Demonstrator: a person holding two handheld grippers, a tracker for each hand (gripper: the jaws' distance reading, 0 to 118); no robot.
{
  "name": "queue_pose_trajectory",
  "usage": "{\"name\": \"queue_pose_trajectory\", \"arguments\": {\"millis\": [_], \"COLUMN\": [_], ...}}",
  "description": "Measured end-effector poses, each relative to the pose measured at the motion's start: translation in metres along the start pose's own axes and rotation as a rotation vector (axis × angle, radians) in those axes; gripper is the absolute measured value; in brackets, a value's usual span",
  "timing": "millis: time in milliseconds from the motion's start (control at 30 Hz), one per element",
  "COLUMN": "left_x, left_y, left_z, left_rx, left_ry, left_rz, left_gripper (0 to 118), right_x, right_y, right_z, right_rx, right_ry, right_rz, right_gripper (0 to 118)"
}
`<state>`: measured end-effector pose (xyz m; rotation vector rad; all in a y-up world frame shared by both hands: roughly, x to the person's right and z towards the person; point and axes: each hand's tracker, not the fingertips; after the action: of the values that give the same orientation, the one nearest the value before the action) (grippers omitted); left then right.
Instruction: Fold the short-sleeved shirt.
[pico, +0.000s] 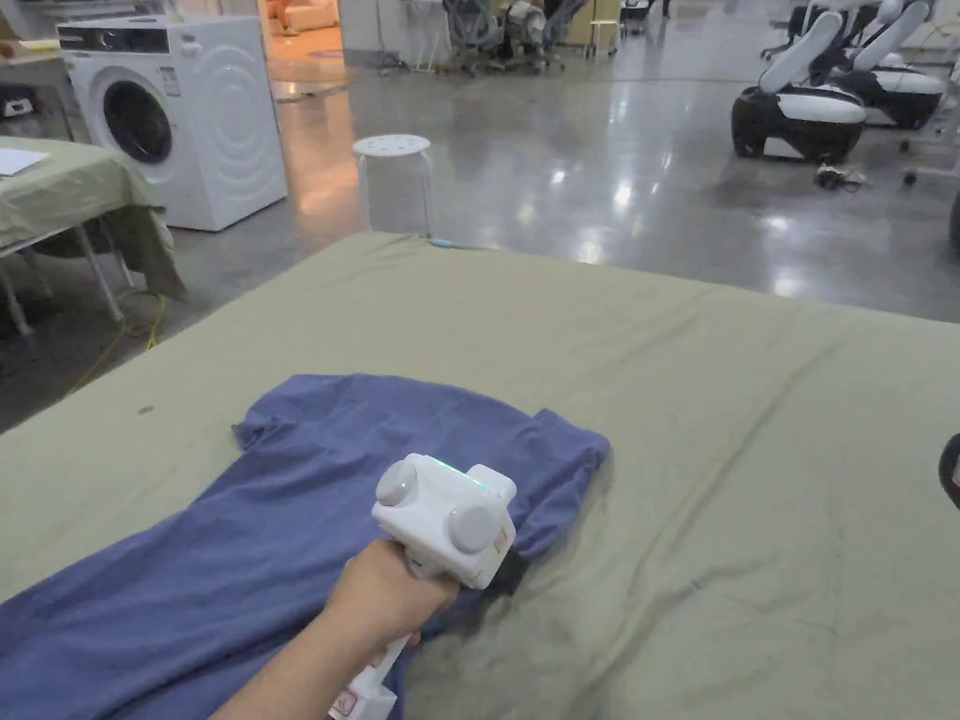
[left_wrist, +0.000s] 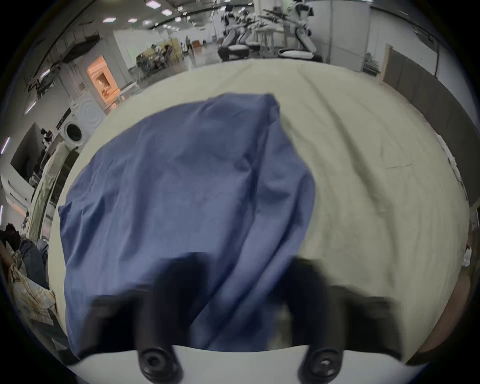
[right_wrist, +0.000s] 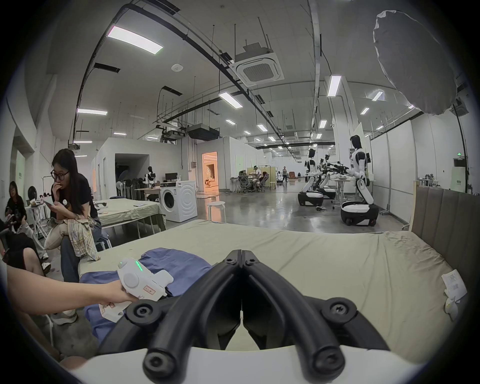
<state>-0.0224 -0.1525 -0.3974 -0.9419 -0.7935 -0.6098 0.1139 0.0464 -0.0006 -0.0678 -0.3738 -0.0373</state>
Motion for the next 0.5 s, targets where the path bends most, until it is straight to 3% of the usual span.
{"name": "queue_pose_trajectory", "arguments": {"millis": [33, 67, 133, 300, 367, 500], "left_x": [0.000, 0.000, -0.005, -0.008, -0.002, 0.034], "left_y": [-0.002, -0.006, -0.009, -0.009, -0.002, 0.020], "left_z": [-0.001, 0.003, 0.008, 0.033, 0.050, 0.072], "left_rx": [0.029, 0.061, 0.039, 0.114, 0.182, 0.222], "left_ry": [0.056, 0.101, -0.002, -0.011, 0.020, -0.072], "left_rz": [-0.017, -0.018, 0.052, 0.113, 0.084, 0.037], "left_gripper": [19, 9, 5, 4, 3, 3], "right_x": [0.001, 0.001, 0.000, -0.002, 0.002, 0.016], "right_y": [-0.002, -0.003, -0.004, -0.005, -0.003, 0.005], "right_z": [-0.001, -0.001, 0.000, 0.009, 0.017, 0.041], "right_rx": [-0.004, -0.007, -0.011, -0.021, -0.017, 0.014], "right_ry": [0.001, 0.001, 0.009, 0.027, 0.025, -0.002], "right_rz": [-0.002, -0.006, -0.017, -0.032, -0.041, -0.064], "right_gripper": [1, 1, 1, 1, 1, 1]}}
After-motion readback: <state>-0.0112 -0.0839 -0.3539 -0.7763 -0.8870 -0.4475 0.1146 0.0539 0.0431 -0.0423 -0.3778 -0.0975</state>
